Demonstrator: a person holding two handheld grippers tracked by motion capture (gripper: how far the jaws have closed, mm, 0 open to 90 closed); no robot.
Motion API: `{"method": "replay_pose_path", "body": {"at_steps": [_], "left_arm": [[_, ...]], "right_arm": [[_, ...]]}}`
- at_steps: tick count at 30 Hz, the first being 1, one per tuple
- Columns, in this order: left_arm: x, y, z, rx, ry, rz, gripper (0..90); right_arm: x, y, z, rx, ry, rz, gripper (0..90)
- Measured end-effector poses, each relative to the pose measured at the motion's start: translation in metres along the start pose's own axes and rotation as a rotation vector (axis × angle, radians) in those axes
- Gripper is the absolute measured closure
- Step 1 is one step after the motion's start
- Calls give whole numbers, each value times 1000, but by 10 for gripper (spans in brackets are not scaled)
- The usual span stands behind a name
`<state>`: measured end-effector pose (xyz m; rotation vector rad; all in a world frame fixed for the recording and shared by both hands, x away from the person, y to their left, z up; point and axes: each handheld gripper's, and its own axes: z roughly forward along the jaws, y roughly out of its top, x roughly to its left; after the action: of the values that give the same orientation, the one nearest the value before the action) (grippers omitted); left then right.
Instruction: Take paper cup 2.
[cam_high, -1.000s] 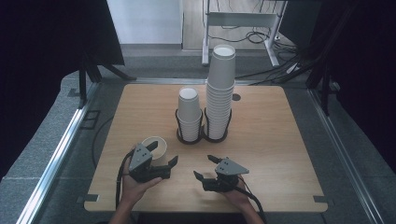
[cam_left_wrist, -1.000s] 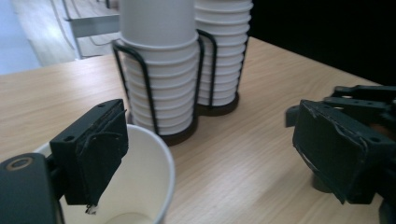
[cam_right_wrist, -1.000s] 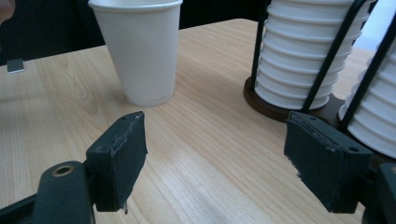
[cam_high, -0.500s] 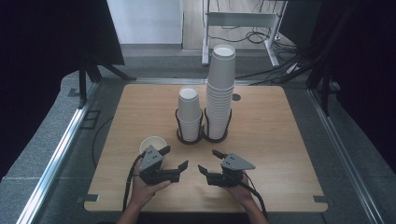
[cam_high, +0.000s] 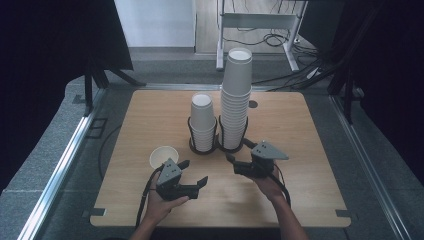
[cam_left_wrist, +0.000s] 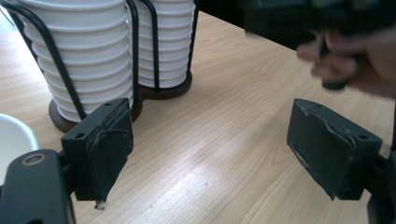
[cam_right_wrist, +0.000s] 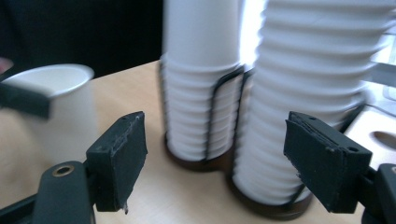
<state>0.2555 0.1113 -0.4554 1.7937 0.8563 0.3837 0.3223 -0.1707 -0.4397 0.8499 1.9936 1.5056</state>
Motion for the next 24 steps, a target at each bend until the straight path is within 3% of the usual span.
{"method": "replay_pose_path", "body": {"at_steps": [5,10,20,24], "left_arm": [[0,0,2,9,-18,-7,148],[2,-1,4,15,-25,-18,149],[1,-3,8,35,-37,-27,150],[1,-3,8,38,-40,-32,150]], "right_arm": [[-21,22,5,-3,-30,49,191],[-32,36,13,6,-57,50,154],[-63,77,36,-32,-30,108,73],[-69,94,45,-55,-20,99,45]]}}
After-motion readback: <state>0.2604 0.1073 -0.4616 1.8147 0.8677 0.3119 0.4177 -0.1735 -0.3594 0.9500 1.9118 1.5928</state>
